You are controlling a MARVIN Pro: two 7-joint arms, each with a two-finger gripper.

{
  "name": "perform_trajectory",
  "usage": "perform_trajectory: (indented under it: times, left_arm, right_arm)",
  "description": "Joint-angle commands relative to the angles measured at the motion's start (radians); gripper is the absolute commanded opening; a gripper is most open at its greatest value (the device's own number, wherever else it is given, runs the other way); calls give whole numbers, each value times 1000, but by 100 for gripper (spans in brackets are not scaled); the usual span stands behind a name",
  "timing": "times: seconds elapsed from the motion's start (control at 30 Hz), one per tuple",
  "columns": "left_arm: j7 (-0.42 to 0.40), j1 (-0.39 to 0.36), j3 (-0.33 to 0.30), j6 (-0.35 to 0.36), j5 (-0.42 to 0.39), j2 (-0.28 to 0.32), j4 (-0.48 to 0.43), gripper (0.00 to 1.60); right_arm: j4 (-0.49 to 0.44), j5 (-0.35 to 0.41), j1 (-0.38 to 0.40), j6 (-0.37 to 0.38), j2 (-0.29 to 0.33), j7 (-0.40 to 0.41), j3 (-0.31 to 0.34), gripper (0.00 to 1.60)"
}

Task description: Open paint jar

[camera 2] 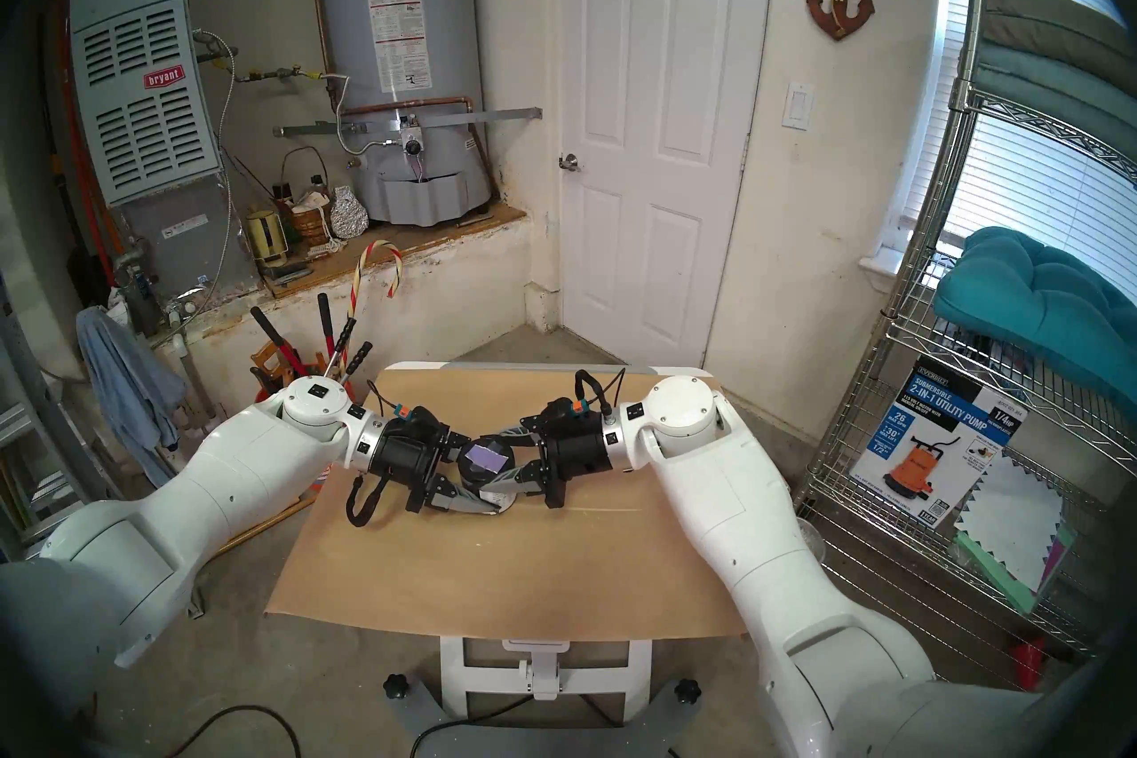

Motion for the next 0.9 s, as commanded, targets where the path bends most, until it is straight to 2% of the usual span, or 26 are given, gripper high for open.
perform_trajectory:
  times: [0.0,0.13,0.23,0.33,0.47,0.53,0.83,0.87]
  left_arm:
    - [3,-15,-8,-4,1,5,3,0]
    - [-2,-14,-8,-5,2,5,4,0]
    - [-6,-16,-7,-6,2,6,4,0]
    - [-11,-19,-7,-5,3,5,3,0]
    - [-17,-22,-5,-3,5,4,3,0]
    - [-20,-23,-3,-2,5,3,3,0]
    - [-29,-25,0,1,10,-1,4,0]
    - [-30,-25,0,1,11,-1,4,0]
  right_arm:
    - [-10,25,54,-28,-14,53,-5,38]
    - [4,26,65,-39,-17,77,-12,32]
    - [12,32,80,-46,-18,110,-23,34]
    - [14,36,90,-51,-23,110,-27,29]
    - [20,35,103,-60,-37,110,-36,39]
    - [26,29,111,-71,-39,110,-47,36]
    - [31,46,130,-88,-22,110,-93,33]
    - [32,48,132,-90,-20,110,-95,37]
